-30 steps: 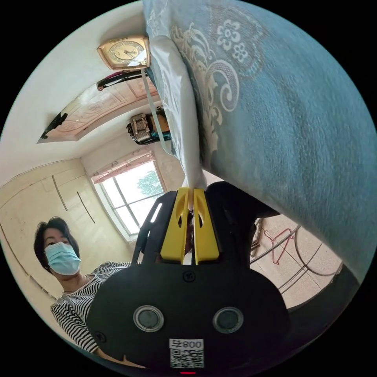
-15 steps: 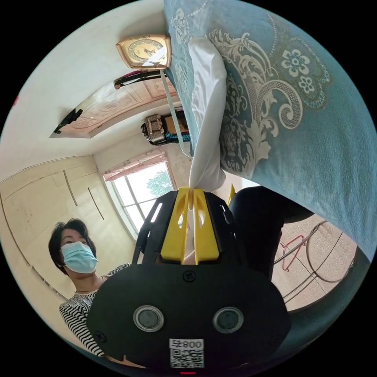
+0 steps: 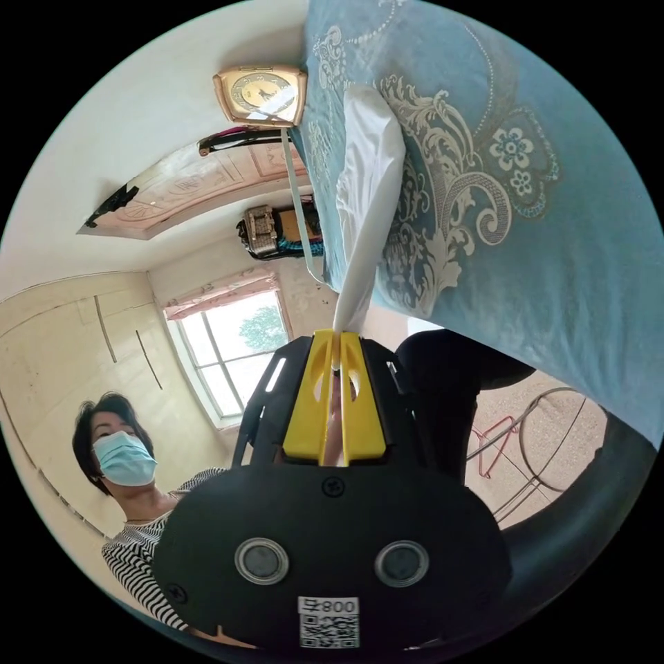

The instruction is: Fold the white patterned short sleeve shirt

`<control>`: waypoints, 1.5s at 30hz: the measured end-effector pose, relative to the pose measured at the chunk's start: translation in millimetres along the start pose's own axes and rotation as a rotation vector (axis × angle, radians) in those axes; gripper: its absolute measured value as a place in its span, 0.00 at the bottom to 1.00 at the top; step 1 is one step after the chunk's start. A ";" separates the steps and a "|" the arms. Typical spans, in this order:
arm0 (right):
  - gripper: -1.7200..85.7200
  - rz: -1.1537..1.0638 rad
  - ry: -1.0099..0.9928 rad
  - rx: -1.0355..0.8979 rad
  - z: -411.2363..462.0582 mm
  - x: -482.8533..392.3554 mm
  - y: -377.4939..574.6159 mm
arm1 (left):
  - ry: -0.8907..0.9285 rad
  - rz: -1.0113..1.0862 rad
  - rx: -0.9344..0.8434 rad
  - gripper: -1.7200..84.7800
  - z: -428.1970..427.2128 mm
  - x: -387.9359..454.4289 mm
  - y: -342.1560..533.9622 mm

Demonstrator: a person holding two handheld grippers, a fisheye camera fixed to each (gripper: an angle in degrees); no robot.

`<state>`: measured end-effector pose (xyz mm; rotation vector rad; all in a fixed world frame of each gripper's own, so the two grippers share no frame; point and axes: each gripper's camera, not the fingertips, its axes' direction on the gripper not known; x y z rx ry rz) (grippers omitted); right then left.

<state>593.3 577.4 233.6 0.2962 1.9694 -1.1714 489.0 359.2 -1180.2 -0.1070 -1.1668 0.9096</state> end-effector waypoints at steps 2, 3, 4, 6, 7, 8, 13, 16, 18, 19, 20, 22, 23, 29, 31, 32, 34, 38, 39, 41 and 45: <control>0.04 -0.015 0.040 0.009 -19.6 5.5 14.2 | -0.019 0.030 -0.027 0.05 6.1 22.1 1.8; 0.04 -0.020 0.049 0.012 -24.9 6.6 18.0 | -0.031 0.056 -0.049 0.05 11.2 37.9 3.4; 0.04 -0.032 0.067 0.017 -35.5 8.3 26.1 | -0.050 0.086 -0.073 0.05 17.0 54.5 5.0; 0.04 -0.052 0.080 0.024 -51.4 10.3 39.0 | -0.077 0.130 -0.108 0.05 26.3 80.8 8.2; 0.04 -0.068 0.077 0.030 -62.0 11.0 48.4 | -0.089 0.165 -0.127 0.05 32.6 99.1 11.2; 0.04 -0.088 0.077 0.035 -72.5 11.1 58.5 | -0.094 0.183 -0.136 0.05 35.7 108.4 12.9; 0.03 -0.180 0.074 0.039 -116.5 9.9 105.8 | -0.082 0.306 -0.197 0.05 63.9 185.7 36.2; 0.03 -0.250 0.052 0.058 -150.6 8.9 141.2 | -0.050 0.355 -0.233 0.05 81.8 223.2 55.6; 0.04 -0.293 0.043 0.074 -173.3 8.5 163.6 | -0.033 0.387 -0.258 0.05 94.2 244.7 68.7; 0.04 -0.323 0.039 0.086 -189.4 8.5 179.4 | -0.021 0.405 -0.277 0.05 103.5 258.3 77.6; 0.04 -0.351 0.030 0.099 -206.2 9.3 195.8 | -0.014 0.413 -0.287 0.05 108.5 264.9 82.1; 0.04 -0.393 0.014 0.122 -232.6 11.9 221.3 | 0.015 0.446 -0.328 0.05 130.9 291.0 101.2; 0.04 -0.421 0.006 0.141 -251.2 14.4 239.0 | 0.022 0.454 -0.340 0.05 137.2 297.2 106.0; 0.03 -0.521 -0.016 0.270 -349.8 41.1 331.2 | 0.069 0.500 -0.490 0.05 214.5 349.3 154.7; 0.03 -0.537 -0.012 0.314 -379.4 53.7 359.0 | 0.077 0.503 -0.558 0.05 251.4 363.9 173.7; 0.04 -0.542 -0.011 0.342 -398.7 63.5 377.0 | 0.078 0.501 -0.574 0.05 260.7 367.0 178.4; 0.04 -0.547 -0.016 0.386 -426.7 79.2 402.4 | 0.079 0.496 -0.639 0.05 298.6 378.4 197.6; 0.04 -0.549 -0.014 0.478 -489.0 116.9 454.0 | 0.091 0.479 -0.736 0.05 356.4 394.3 226.5; 0.04 -0.549 -0.015 0.489 -497.3 122.2 460.1 | 0.093 0.475 -0.762 0.05 375.3 399.9 235.5; 0.04 -0.552 -0.022 0.532 -530.1 142.7 480.8 | 0.091 0.474 -0.798 0.05 404.5 408.9 248.3; 0.04 -0.555 -0.016 0.580 -580.1 170.3 497.9 | 0.068 0.478 -0.865 0.05 477.7 427.4 273.3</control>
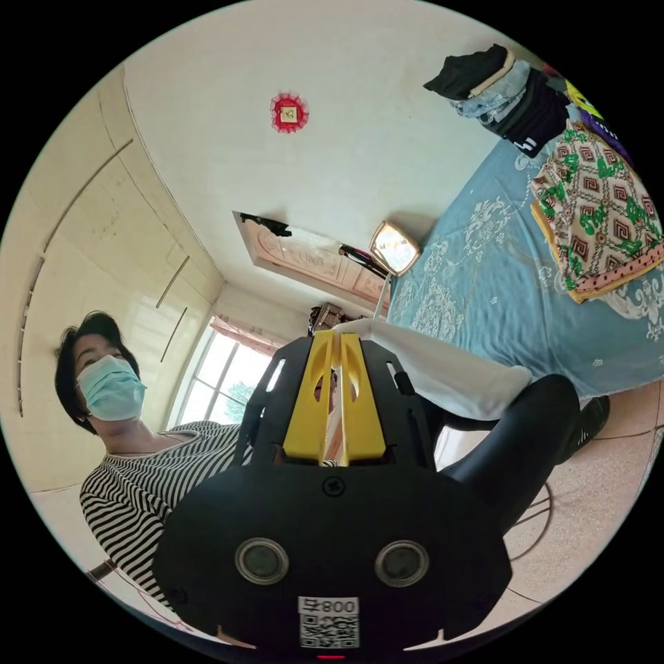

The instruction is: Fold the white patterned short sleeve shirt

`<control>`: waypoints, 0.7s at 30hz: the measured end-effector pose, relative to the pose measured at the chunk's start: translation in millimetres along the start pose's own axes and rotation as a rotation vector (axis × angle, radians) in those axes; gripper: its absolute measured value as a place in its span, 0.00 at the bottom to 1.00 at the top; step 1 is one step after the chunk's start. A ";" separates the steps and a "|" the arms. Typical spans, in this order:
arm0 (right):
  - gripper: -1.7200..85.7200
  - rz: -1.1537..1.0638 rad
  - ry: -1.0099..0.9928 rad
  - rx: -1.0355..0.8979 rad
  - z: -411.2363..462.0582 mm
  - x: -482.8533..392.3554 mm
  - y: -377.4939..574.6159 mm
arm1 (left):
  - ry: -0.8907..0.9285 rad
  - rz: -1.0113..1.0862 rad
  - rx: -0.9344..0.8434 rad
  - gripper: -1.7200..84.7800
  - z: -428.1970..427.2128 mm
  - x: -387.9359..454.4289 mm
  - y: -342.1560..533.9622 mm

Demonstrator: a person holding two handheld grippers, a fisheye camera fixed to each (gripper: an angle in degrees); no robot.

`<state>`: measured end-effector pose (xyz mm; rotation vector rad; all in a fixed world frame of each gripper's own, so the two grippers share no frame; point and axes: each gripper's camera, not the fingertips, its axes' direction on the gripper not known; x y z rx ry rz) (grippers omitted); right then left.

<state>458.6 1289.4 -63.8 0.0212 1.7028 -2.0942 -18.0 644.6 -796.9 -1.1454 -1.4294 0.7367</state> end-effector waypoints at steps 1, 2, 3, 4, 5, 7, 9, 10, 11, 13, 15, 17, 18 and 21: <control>0.04 0.003 0.008 0.008 -17.2 9.8 -4.2 | -0.008 -0.003 -0.013 0.05 19.3 0.4 -15.4; 0.04 0.004 0.022 0.015 -33.8 20.1 -10.7 | -0.012 -0.005 -0.019 0.05 29.0 0.3 -23.5; 0.04 0.006 0.031 0.018 -42.0 25.4 -15.0 | -0.024 -0.004 -0.035 0.05 49.0 -0.3 -41.4; 0.04 0.008 0.049 0.019 -57.8 36.4 -26.2 | -0.040 -0.005 -0.046 0.05 69.5 -1.4 -61.2; 0.04 0.008 0.066 0.017 -72.7 47.5 -40.3 | -0.047 -0.007 -0.048 0.05 80.0 -2.2 -71.7; 0.04 0.001 0.081 0.021 -95.6 63.0 -67.7 | -0.059 -0.005 -0.058 0.05 124.6 -4.7 -119.2; 0.04 -0.018 0.087 0.035 -119.1 73.8 -100.5 | -0.056 0.025 -0.062 0.05 161.9 -1.7 -159.6; 0.04 -0.047 0.096 0.041 -135.2 77.0 -125.0 | -0.050 0.051 -0.058 0.05 187.4 2.7 -187.0; 0.03 -0.072 0.109 0.056 -152.2 78.2 -150.0 | -0.048 0.067 -0.061 0.05 200.8 5.8 -201.0; 0.04 -0.125 0.139 0.069 -177.2 75.5 -186.0 | -0.041 0.146 -0.074 0.05 256.0 21.9 -254.5; 0.04 -0.171 0.173 0.092 -203.7 72.2 -217.3 | -0.039 0.205 -0.091 0.05 297.8 33.5 -289.2; 0.04 -0.208 0.222 0.113 -238.5 76.0 -247.2 | -0.047 0.248 -0.108 0.05 338.8 38.9 -317.6; 0.04 -0.208 0.238 0.118 -246.9 79.2 -252.2 | -0.056 0.261 -0.126 0.05 365.2 37.2 -331.9; 0.04 -0.179 0.350 0.120 -285.1 112.0 -264.6 | -0.102 0.238 -0.183 0.05 428.4 11.1 -352.8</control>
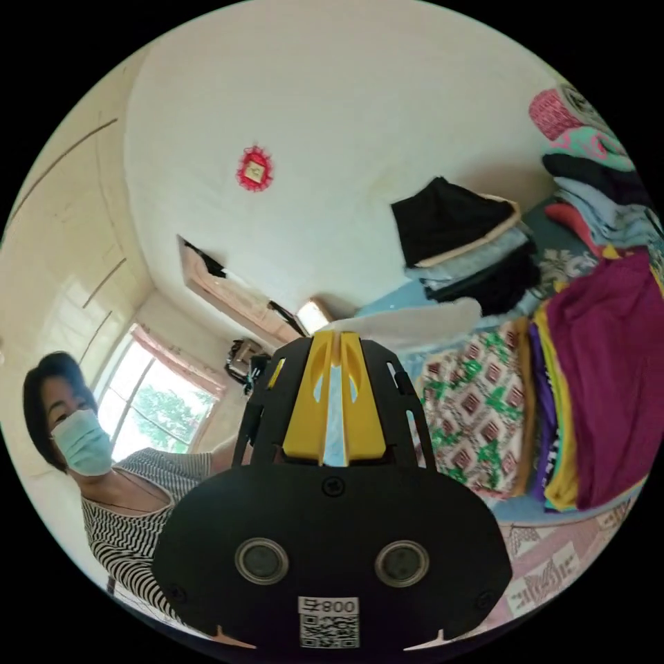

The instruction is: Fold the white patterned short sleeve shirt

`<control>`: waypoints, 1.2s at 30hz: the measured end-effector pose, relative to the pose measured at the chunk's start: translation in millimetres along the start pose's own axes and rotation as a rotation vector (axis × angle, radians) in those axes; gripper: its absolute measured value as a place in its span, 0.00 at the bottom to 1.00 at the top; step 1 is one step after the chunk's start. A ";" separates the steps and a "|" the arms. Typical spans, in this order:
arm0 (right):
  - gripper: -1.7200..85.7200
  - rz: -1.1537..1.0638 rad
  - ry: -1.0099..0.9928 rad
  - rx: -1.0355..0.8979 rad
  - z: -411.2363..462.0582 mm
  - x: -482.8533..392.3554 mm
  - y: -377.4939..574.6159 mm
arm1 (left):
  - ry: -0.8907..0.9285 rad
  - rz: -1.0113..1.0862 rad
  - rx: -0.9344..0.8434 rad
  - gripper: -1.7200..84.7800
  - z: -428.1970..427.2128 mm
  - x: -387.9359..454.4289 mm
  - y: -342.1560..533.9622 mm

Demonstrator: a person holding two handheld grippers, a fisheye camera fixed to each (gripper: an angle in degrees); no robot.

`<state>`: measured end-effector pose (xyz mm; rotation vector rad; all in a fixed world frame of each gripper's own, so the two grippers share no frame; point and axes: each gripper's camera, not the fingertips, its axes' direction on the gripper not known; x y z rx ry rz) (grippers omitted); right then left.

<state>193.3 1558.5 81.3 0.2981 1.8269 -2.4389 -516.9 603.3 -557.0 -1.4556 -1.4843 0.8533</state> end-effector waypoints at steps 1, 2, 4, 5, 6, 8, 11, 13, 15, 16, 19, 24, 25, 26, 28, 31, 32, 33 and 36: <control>0.04 0.030 0.064 -0.021 -5.5 25.9 3.4 | -0.029 -0.036 -0.031 0.05 25.8 -17.4 -2.9; 0.04 0.080 0.133 -0.045 -8.7 56.6 10.7 | -0.039 -0.064 -0.047 0.05 39.3 -28.0 -2.7; 0.04 0.178 0.231 -0.098 -9.6 108.9 27.3 | -0.081 -0.220 -0.143 0.05 95.9 -78.4 7.1; 0.04 0.256 0.280 -0.137 -9.3 145.4 41.1 | -0.090 -0.267 -0.166 0.05 109.3 -91.1 11.5; 0.04 0.296 0.300 -0.154 -9.5 162.6 48.4 | -0.104 -0.342 -0.227 0.06 135.2 -113.2 20.0; 0.04 0.397 0.366 -0.215 -10.4 212.4 74.2 | -0.159 -0.409 -0.292 0.06 165.5 -132.5 28.8; 0.04 0.383 0.410 -0.249 -16.4 236.1 89.2 | -0.153 -0.404 -0.378 0.06 208.3 -138.2 27.4; 0.04 0.350 0.441 -0.259 -22.2 241.8 91.1 | -0.162 -0.376 -0.410 0.06 233.8 -135.2 17.2; 0.03 0.325 0.463 -0.263 -26.9 247.2 91.4 | -0.155 -0.380 -0.410 0.06 250.7 -135.6 9.5; 0.03 0.308 0.481 -0.269 -28.0 250.7 91.4 | -0.150 -0.385 -0.415 0.06 262.4 -136.8 5.2; 0.03 0.293 0.548 -0.312 -20.9 267.7 94.7 | -0.187 -0.415 -0.438 0.06 290.4 -143.5 -0.8; 0.02 0.313 0.649 -0.393 -2.1 305.1 108.0 | -0.216 -0.479 -0.446 0.06 324.6 -152.6 -6.8; 0.02 0.325 0.649 -0.378 -2.4 310.8 110.1 | -0.211 -0.485 -0.440 0.05 331.9 -152.4 -9.9; 0.03 0.331 0.645 -0.363 -3.4 314.9 111.6 | -0.212 -0.488 -0.440 0.05 335.7 -152.1 -11.5; 0.03 0.336 0.636 -0.343 -5.7 319.6 113.2 | -0.221 -0.493 -0.446 0.05 350.5 -151.2 -18.8; 0.03 0.340 0.632 -0.318 -9.6 323.3 114.3 | -0.235 -0.492 -0.468 0.05 368.8 -149.9 -26.2; 0.03 0.342 0.634 -0.306 -11.0 323.9 114.6 | -0.235 -0.492 -0.470 0.05 372.3 -149.5 -27.5; 0.03 0.343 0.633 -0.299 -11.7 324.0 114.8 | -0.230 -0.497 -0.476 0.05 378.5 -149.1 -29.5; 0.03 0.354 0.643 -0.238 -18.7 320.7 117.4 | -0.209 -0.505 -0.487 0.04 389.8 -145.4 -33.4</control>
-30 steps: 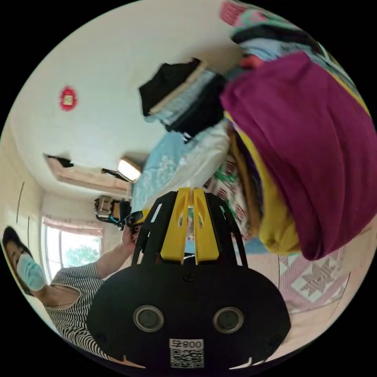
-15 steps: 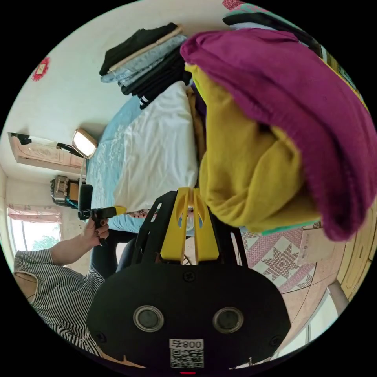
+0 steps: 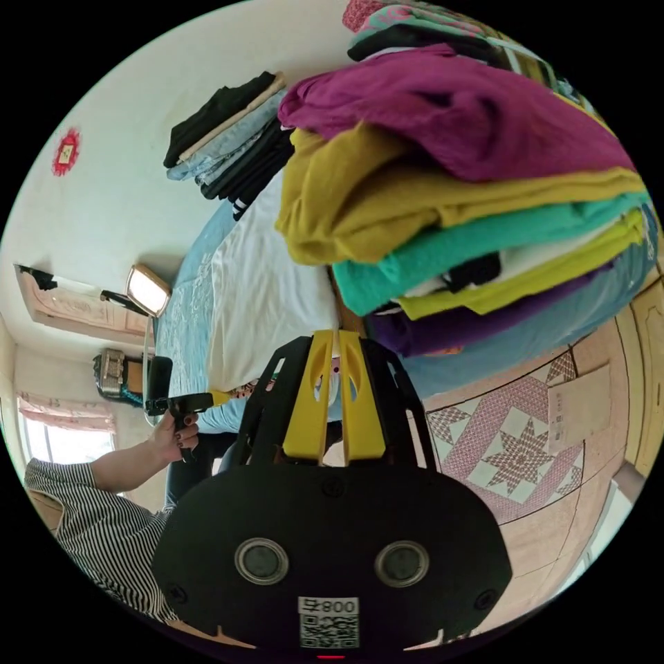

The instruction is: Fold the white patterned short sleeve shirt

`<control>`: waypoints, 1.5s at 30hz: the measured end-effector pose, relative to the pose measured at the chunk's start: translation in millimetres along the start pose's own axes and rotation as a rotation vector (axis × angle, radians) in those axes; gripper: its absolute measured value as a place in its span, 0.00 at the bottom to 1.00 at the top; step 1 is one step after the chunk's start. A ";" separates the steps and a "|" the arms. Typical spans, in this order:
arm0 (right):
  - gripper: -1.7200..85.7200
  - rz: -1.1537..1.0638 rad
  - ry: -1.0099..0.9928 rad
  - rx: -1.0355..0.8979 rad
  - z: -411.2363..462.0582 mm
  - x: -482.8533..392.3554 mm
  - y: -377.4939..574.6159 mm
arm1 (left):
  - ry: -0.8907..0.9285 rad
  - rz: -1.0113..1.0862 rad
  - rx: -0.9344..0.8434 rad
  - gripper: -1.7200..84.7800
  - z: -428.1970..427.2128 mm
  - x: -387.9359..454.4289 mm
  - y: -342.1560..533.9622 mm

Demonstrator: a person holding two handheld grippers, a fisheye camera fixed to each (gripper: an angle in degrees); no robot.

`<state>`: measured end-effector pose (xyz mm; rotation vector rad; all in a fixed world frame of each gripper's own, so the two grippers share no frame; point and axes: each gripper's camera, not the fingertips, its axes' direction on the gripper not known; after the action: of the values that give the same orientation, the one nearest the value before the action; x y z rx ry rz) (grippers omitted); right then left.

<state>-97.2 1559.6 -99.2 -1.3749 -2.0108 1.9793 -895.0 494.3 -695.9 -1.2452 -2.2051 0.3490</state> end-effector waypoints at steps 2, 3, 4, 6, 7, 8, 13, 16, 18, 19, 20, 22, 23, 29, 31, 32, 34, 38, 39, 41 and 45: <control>0.02 0.029 0.028 0.067 -8.5 -3.7 8.7 | 0.013 -0.008 0.003 0.03 0.5 5.1 0.0; 0.02 0.027 0.041 0.087 -11.0 -7.0 11.2 | 0.016 0.003 0.015 0.03 -1.8 11.5 1.3; 0.02 0.011 0.062 0.118 -15.4 -16.1 14.9 | 0.001 0.034 0.026 0.03 -5.2 20.8 3.1; 0.02 -0.026 0.103 0.163 -19.9 -35.0 17.9 | -0.021 0.079 0.038 0.02 -10.2 36.4 5.4; 0.02 -0.067 0.142 0.179 -19.4 -50.6 17.1 | -0.034 0.117 0.056 0.02 -13.9 47.8 5.6; 0.02 -0.109 0.196 0.185 -15.6 -66.4 14.1 | -0.047 0.132 0.065 0.02 -15.2 52.9 4.7; 0.02 -0.227 0.383 0.043 39.7 -105.7 -10.8 | -0.192 0.213 0.075 0.02 -5.2 84.1 -24.3; 0.02 -0.235 0.456 0.001 70.7 -113.0 -16.5 | -0.331 0.186 -0.009 0.02 16.5 76.0 -35.2; 0.02 -0.235 0.482 0.053 71.6 -118.6 -15.3 | -0.286 0.164 0.015 0.02 18.6 71.6 -33.6; 0.02 -0.240 0.490 0.075 71.9 -120.8 -15.5 | -0.265 0.148 0.023 0.02 18.4 71.5 -32.3; 0.02 -0.252 0.494 0.082 71.2 -122.5 -16.9 | -0.266 0.152 0.025 0.02 18.5 72.9 -31.5; 0.02 -0.250 0.476 0.080 67.4 -122.2 -22.7 | -0.293 0.174 0.023 0.02 18.1 83.2 -27.5; 0.02 -0.230 0.447 0.075 63.4 -120.1 -28.4 | -0.303 0.183 0.022 0.02 17.6 86.9 -26.3; 0.02 -0.181 0.372 0.070 46.6 -115.8 -50.7 | -0.474 0.363 0.055 0.02 17.2 138.0 -10.3; 0.02 -0.185 0.391 0.080 45.1 -119.1 -55.1 | -0.626 0.409 -0.038 0.02 36.2 138.0 -11.1; 0.02 -0.186 0.403 0.077 43.1 -121.5 -59.0 | -0.643 0.420 -0.058 0.02 39.7 135.7 -10.9; 0.02 -0.177 0.409 0.071 35.7 -124.3 -65.6 | -0.578 0.377 -0.046 0.02 31.6 128.9 -8.4; 0.03 -0.170 0.367 0.143 -7.1 -134.1 -74.7 | -0.505 0.376 0.012 0.02 6.4 133.0 6.6; 0.03 -0.175 0.358 0.172 -16.4 -137.0 -75.7 | -0.483 0.409 0.016 0.02 -0.5 136.0 14.3; 0.04 -0.215 0.324 0.282 -56.0 -150.7 -85.8 | -0.442 0.450 0.027 0.02 -11.0 137.7 26.0; 0.07 -0.277 0.345 0.416 -109.8 -169.7 -124.2 | -0.252 0.517 0.031 0.03 -33.7 132.9 46.1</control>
<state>-1.2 1574.9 117.2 -1.1697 -1.4481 1.7596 -895.8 629.4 -644.2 -1.8328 -2.0339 0.7749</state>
